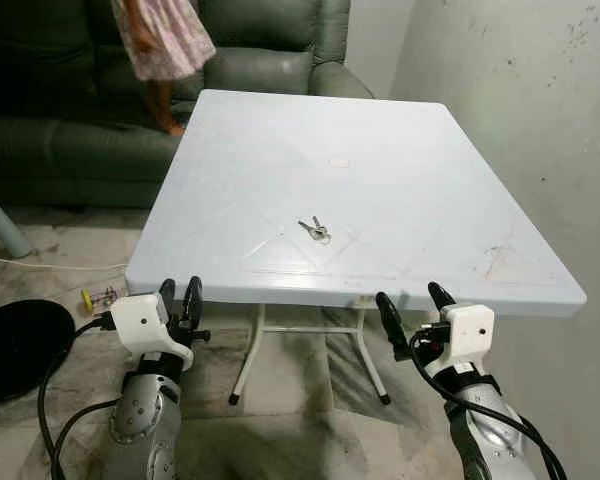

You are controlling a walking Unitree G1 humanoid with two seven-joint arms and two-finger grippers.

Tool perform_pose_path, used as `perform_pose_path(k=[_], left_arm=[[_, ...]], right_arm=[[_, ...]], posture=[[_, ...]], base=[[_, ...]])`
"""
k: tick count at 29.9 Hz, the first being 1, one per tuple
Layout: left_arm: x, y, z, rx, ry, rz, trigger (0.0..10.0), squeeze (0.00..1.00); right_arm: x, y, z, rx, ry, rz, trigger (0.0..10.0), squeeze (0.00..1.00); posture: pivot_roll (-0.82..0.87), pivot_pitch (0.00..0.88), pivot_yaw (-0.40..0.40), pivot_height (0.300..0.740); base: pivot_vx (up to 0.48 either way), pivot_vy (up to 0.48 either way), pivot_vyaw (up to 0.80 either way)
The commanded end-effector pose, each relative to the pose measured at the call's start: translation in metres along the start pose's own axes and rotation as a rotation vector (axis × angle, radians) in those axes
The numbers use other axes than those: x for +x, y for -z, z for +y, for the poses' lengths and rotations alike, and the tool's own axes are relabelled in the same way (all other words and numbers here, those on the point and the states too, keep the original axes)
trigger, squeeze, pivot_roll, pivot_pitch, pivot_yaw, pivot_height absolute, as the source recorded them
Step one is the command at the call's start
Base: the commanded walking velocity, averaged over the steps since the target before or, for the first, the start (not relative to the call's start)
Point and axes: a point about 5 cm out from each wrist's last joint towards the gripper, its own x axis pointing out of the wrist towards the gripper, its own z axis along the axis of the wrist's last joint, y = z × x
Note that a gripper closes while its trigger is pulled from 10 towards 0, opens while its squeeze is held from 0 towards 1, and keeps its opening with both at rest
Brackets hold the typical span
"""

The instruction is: Hang keys on a hook

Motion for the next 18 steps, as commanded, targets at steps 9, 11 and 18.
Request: perform_pose_path(k=[9, 11, 18], left_arm=[[0.0024, -0.0034, -0.0044, -0.017, 0.025, 0.004, 10.0, 0.00], [0.0024, -0.0031, -0.0043, -0.021, 0.022, 0.007, 10.0, 0.00], [0.0032, -0.0025, -0.0053, -0.025, 0.025, 0.012, 10.0, 0.00]], right_arm=[[0.0022, -0.0059, -0.0009, -0.015, -0.008, -0.013, 10.0, 0.00], [0.0022, -0.0060, -0.0008, -0.015, -0.008, -0.013, 10.0, 0.00], [0.0032, -0.0058, -0.0007, -0.013, -0.015, -0.011, 10.0, 0.00]], posture=[[0.13, 0.000, -0.086, 0.736], [0.13, 0.000, -0.086, 0.736], [0.13, 0.000, -0.087, 0.736]], base=[[0.162, 0.000, 0.00], [0.349, 0.000, 0.00], [0.363, 0.000, 0.00]])
